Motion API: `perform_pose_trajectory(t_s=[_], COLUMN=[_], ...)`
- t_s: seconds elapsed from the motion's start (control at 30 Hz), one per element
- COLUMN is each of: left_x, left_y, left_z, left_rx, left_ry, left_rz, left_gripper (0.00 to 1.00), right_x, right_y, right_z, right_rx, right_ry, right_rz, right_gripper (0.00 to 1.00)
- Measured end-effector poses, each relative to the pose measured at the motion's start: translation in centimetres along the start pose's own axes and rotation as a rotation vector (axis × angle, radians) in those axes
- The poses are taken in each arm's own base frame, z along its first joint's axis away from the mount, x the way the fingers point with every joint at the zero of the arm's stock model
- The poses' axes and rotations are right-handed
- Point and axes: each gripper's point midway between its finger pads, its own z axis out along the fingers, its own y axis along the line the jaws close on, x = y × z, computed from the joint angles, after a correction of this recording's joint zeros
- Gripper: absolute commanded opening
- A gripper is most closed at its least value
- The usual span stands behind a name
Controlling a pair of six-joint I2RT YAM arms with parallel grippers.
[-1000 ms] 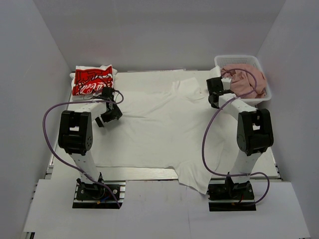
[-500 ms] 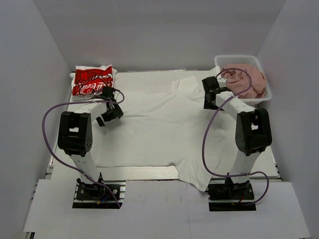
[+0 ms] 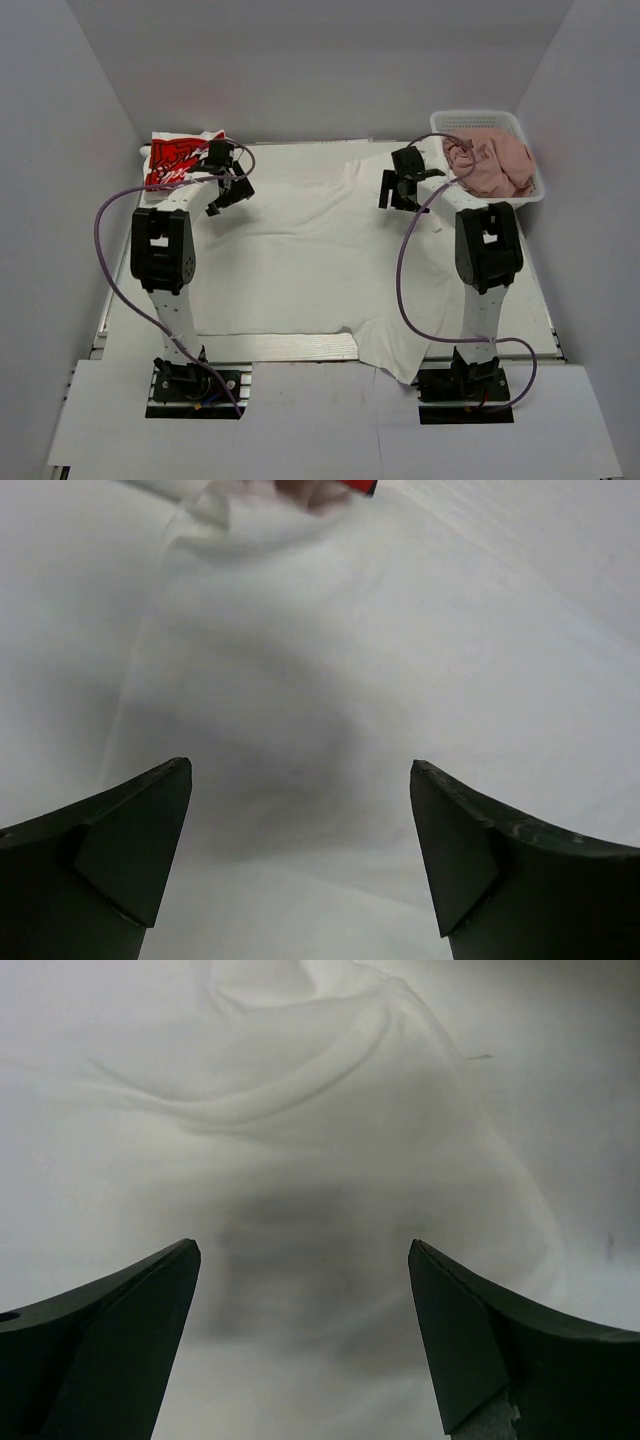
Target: Fold and stack the t-shirts
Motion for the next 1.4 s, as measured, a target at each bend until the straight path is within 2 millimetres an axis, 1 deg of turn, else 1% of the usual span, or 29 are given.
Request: perform_pose_trajectory(t_s=[0.07,0.17,0.2,0.27,0.33,0.4,0.57,0.63,0.67,0.73,0.77,0.8,0.83,0.9,0.93,0.97,1.0,1.07,1.1,1.13,1.17,1.2,1.23,1.27,1.3,1.37,1.4], left_x=[0.0,1.6,1.3,0.9,0.6,0.2,-2.7,-3.6,-3.9,-3.8,-3.6,-3.2,-2.5,-0.5,0.5,1.5,2.4,3.8,4.8,5.5,6.8,7.8,8.9,10.4,11.9,15.3,17.1], left_y=[-0.5,-0.2,-0.1,-0.7,-1.0,-1.3,-2.8,-3.4,-3.6,-3.6,-3.5,-3.2,-2.7,-1.3,-0.5,0.3,1.1,3.0,4.1,5.1,6.6,7.8,9.1,10.6,11.9,14.6,15.6], left_z=[2.0,5.1,5.3,5.5,5.8,6.3,8.3,8.9,8.9,8.8,8.4,8.1,7.5,4.9,3.1,0.8,-1.5,-6.6,-9.3,-11.4,-13.4,-14.7,-15.6,-16.3,-16.4,-16.2,-16.0], left_rx=[-0.01,-0.047,-0.065,-0.052,-0.055,-0.056,-0.054,-0.048,-0.045,-0.043,-0.045,-0.049,-0.06,-0.077,-0.083,-0.086,-0.088,-0.077,-0.071,-0.056,-0.052,-0.048,-0.049,-0.068,-0.095,-0.173,-0.208], left_ry=[0.016,0.068,0.06,0.057,0.057,0.057,0.025,0.015,0.013,0.025,0.032,0.04,0.058,0.098,0.115,0.128,0.13,0.098,0.082,0.057,0.04,0.023,0.006,0.007,0.012,0.042,0.071], left_rz=[0.008,0.035,0.039,0.035,0.04,0.04,0.04,0.042,0.043,0.05,0.053,0.057,0.064,0.07,0.067,0.059,0.039,-0.03,-0.073,-0.118,-0.165,-0.202,-0.244,-0.282,-0.316,-0.369,-0.381], left_gripper=[1.0,1.0,1.0,1.0,1.0,1.0,1.0,1.0,1.0,1.0,1.0,1.0,1.0,1.0,1.0,1.0,1.0,1.0,1.0,1.0,1.0,1.0,1.0,1.0,1.0,1.0,1.0], right_x=[0.2,0.6,0.2,-1.1,-2.1,-3.5,-6.8,-7.4,-7.4,-7.3,-7.3,-6.8,-5.8,-4.3,-3.2,-2.7,-2.2,-0.5,0.0,0.7,1.4,1.7,2.4,3.0,3.7,6.1,7.3], right_y=[0.8,1.7,2.1,2.7,3.1,3.6,4.3,4.4,4.4,4.4,4.3,4.2,4.0,3.9,4.0,4.2,4.6,5.1,5.5,5.6,5.5,5.2,4.8,4.6,4.3,3.7,3.3], right_z=[1.8,4.0,4.4,5.0,6.3,7.0,9.1,9.3,9.2,8.9,8.5,7.9,6.6,2.8,0.2,-2.3,-5.5,-12.1,-15.1,-17.7,-19.3,-20.5,-20.9,-20.9,-20.8,-19.5,-19.0], right_rx=[-0.014,-0.029,-0.036,-0.049,-0.049,-0.05,-0.072,-0.09,-0.1,-0.114,-0.119,-0.127,-0.129,-0.154,-0.172,-0.19,-0.232,-0.313,-0.367,-0.416,-0.448,-0.466,-0.47,-0.466,-0.457,-0.417,-0.401], right_ry=[0.021,0.052,0.047,0.026,0.009,-0.014,-0.067,-0.072,-0.068,-0.061,-0.065,-0.061,-0.045,-0.048,-0.058,-0.08,-0.15,-0.242,-0.309,-0.357,-0.386,-0.414,-0.417,-0.408,-0.396,-0.328,-0.296], right_rz=[-0.001,-0.005,-0.001,0.007,0.011,0.021,0.045,0.042,0.032,0.002,-0.013,-0.032,-0.054,-0.094,-0.115,-0.129,-0.137,-0.146,-0.14,-0.13,-0.118,-0.103,-0.09,-0.086,-0.08,-0.086,-0.089], right_gripper=[0.9,0.9,0.9,0.9,0.9,0.9,0.9,0.9,0.9,0.9,0.9,0.9,0.9,0.9,0.9,0.9,0.9,0.9,0.9,0.9,0.9,0.9,0.9,0.9,0.9,0.9,0.9])
